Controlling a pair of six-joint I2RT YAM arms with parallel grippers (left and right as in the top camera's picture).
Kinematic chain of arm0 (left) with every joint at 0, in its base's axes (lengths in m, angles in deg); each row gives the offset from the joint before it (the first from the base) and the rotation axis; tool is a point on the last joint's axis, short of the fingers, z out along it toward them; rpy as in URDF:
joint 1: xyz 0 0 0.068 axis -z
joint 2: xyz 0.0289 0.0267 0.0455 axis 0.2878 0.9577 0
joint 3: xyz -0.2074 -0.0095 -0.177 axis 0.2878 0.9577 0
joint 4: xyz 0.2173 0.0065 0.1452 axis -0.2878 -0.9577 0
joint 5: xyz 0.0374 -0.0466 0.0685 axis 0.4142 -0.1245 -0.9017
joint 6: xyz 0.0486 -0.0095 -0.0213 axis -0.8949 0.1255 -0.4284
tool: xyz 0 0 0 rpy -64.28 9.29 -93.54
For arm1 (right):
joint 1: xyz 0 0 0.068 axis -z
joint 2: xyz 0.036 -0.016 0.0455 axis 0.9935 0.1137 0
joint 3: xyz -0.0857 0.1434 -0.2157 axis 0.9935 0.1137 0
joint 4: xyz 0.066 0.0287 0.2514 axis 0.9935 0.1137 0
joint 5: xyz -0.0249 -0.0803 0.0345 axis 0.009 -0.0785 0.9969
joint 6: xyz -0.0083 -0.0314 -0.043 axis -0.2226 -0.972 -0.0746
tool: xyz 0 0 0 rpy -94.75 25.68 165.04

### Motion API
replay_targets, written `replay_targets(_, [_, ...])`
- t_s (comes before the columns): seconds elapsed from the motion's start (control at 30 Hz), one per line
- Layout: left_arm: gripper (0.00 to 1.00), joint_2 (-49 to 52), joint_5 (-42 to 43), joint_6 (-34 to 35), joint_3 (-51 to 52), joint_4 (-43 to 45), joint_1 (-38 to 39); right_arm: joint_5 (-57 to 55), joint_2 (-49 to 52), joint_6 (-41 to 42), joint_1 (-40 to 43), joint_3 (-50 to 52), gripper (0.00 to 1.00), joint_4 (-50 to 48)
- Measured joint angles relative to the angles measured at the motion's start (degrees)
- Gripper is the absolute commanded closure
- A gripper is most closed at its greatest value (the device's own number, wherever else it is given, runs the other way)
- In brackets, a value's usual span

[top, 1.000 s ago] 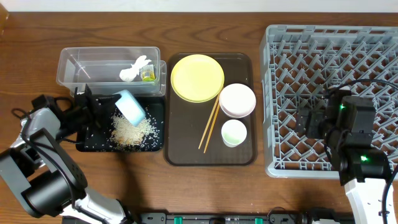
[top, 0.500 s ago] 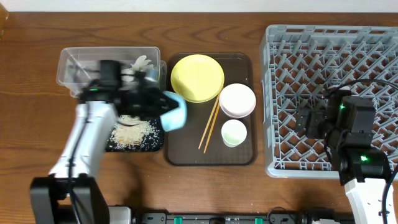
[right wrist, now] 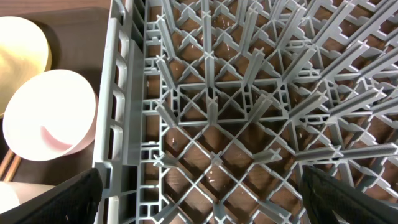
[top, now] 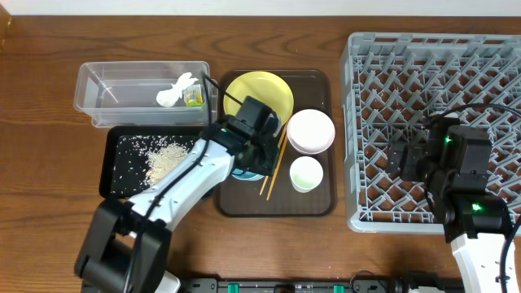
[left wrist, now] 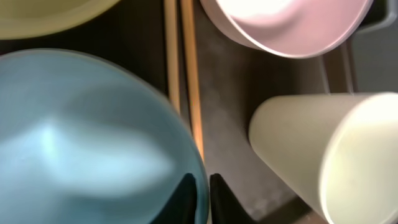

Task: Sort waste into correct bins and load items into the dishwasher rack
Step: 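Return the empty blue bowl to the brown tray with the left gripper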

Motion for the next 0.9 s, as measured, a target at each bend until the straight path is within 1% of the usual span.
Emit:
replay_targets(0.1, [0.65, 0.85, -1.66, -0.24, 0.00, 1.29, 0.11, -0.02, 0.00, 0.00, 0.00, 0.00, 0.01, 0.00])
replay_targets(0.27, [0.50, 0.70, -2.91, 0.15, -0.11, 1.42, 0.11, -0.02, 0.00, 0.00, 0.00, 0.00, 0.01, 0.00])
replay_targets(0.4, [0.49, -1.07, -2.69, 0.44, -1.05, 0.13, 0.09, -0.02, 0.00, 0.00, 0.00, 0.00, 0.01, 0.00])
replay_targets(0.57, [0.48, -6.03, -0.66, 0.46, -2.16, 0.26, 0.63, 0.00, 0.00, 0.00, 0.00, 0.00, 0.01, 0.00])
replay_targets(0.63, [0.48, -6.58, -0.39, 0.44, -2.54, 0.66, 1.55, 0.00, 0.00, 0.00, 0.00, 0.00, 0.01, 0.00])
replay_targets(0.77, [0.48, -5.44, 0.00, 0.46, -2.56, 1.36, 4.28, 0.00, 0.00, 0.00, 0.00, 0.00, 0.01, 0.00])
replay_targets(0.9, [0.49, -1.92, 0.59, 0.74, -2.56, 2.14, 6.97, 0.00, 0.00, 0.00, 0.00, 0.00, 0.01, 0.00])
